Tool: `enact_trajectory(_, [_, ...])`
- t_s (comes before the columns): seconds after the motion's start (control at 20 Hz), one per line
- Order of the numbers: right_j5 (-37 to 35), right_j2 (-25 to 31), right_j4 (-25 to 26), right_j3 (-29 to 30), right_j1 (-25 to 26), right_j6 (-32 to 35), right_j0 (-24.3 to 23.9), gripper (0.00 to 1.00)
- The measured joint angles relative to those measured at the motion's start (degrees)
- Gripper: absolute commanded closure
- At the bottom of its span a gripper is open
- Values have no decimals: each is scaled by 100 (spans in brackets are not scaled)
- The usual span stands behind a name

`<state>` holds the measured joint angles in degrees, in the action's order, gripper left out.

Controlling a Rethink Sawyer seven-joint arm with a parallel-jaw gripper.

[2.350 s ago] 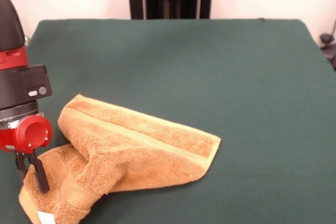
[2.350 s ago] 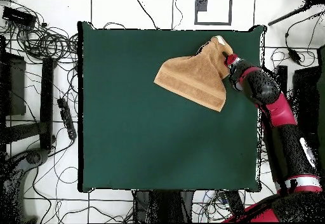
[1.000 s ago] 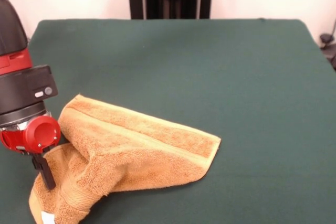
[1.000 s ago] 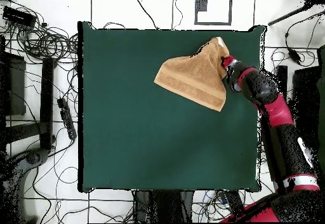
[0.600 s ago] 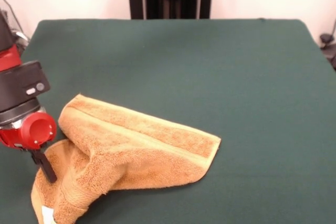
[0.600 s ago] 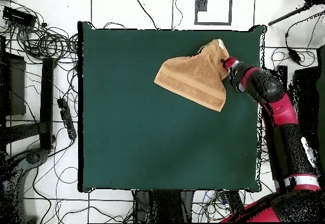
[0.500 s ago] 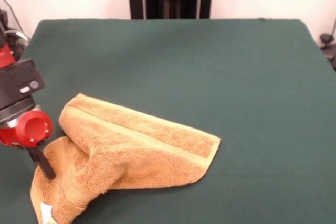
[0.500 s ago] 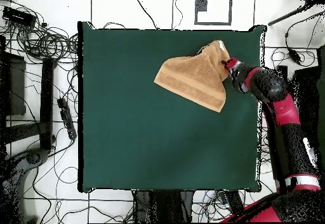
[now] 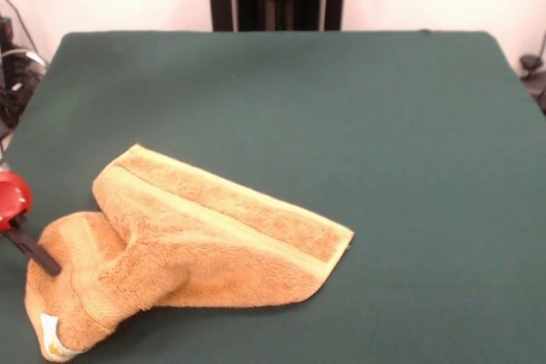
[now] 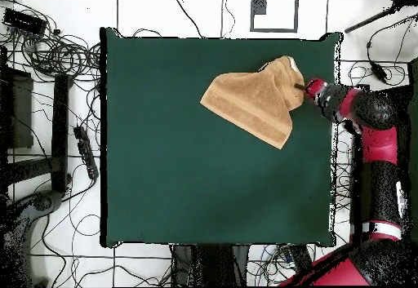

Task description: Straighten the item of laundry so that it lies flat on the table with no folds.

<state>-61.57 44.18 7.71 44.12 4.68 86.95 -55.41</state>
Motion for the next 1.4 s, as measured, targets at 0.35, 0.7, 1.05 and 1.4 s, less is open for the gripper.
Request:
enact_trajectory(0.35, [-1702, 598, 18, -1406, 738, -1437, -110, 100])
enact_trajectory(0.7, [-2609, 1182, 347, -2149, 1109, -2527, -195, 100])
enact_trajectory(1.05, [-3173, 1813, 1050, -2454, 1229, -2921, -346, 100])
enact_trajectory(1.4, [-3653, 2491, 1979, -2640, 1239, -2941, -499, 100])
